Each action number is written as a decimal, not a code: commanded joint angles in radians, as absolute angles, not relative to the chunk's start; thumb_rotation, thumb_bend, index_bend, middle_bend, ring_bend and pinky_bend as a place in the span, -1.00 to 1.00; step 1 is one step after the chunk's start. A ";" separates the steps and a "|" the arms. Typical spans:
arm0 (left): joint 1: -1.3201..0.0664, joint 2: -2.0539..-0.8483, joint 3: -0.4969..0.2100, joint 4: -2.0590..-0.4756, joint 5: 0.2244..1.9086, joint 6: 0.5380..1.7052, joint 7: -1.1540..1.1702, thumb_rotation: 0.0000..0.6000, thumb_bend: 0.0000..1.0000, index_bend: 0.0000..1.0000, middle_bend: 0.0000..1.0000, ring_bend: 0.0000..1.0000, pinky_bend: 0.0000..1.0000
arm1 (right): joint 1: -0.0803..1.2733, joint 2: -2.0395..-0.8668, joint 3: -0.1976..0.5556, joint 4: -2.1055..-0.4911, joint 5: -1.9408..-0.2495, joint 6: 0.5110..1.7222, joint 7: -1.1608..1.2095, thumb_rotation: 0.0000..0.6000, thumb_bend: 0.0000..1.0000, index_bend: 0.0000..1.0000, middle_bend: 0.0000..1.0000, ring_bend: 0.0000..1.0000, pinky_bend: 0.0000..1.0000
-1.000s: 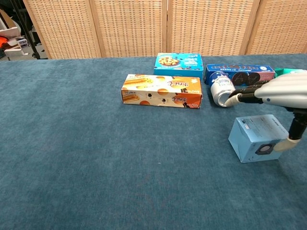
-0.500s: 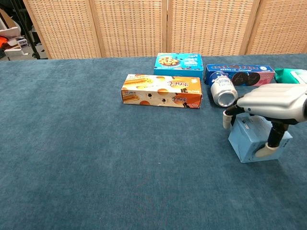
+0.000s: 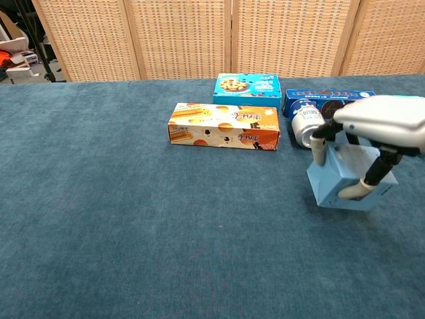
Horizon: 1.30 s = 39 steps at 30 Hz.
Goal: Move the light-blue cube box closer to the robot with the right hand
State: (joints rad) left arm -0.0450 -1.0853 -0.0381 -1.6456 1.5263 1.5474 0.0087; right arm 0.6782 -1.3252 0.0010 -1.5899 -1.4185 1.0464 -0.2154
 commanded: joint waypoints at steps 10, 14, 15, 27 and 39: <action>-0.043 -1.087 -0.031 -1.651 1.541 1.553 0.014 1.00 -1.00 -1.00 -1.00 -1.00 -1.00 | 0.556 -1.411 0.037 -1.339 -1.594 1.342 0.538 1.00 -0.05 -0.06 0.00 -0.30 0.13; -0.043 -1.091 -0.029 -1.653 1.542 1.551 0.024 1.00 -1.00 -1.00 -1.00 -1.00 -1.00 | 0.527 -1.487 0.027 -1.222 -1.603 1.379 0.671 1.00 0.03 -0.04 0.03 -0.30 0.13; -0.043 -1.091 -0.029 -1.654 1.542 1.550 0.027 1.00 -1.00 -1.00 -1.00 -1.00 -1.00 | 0.522 -1.506 0.026 -1.197 -1.602 1.383 0.699 1.00 0.06 -0.04 0.02 -0.30 0.13; -0.047 -1.094 -0.026 -1.659 1.541 1.541 0.034 1.00 -1.00 -1.00 -1.00 -1.00 -1.00 | 0.481 -1.745 0.062 -0.917 -1.550 1.402 0.943 1.00 0.17 -0.04 0.00 -0.30 0.13; -0.050 -1.096 -0.026 -1.658 1.538 1.533 0.038 1.00 -1.00 -1.00 -1.00 -1.00 -1.00 | 0.475 -1.803 0.038 -0.780 -1.570 1.380 0.963 1.00 0.24 -0.04 -0.13 -0.52 -0.38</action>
State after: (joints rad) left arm -0.0502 -1.0954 -0.0264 -1.6580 1.5376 1.5332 0.0375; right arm 0.4758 -1.7961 0.0448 -0.7958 -1.5638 1.3856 0.9624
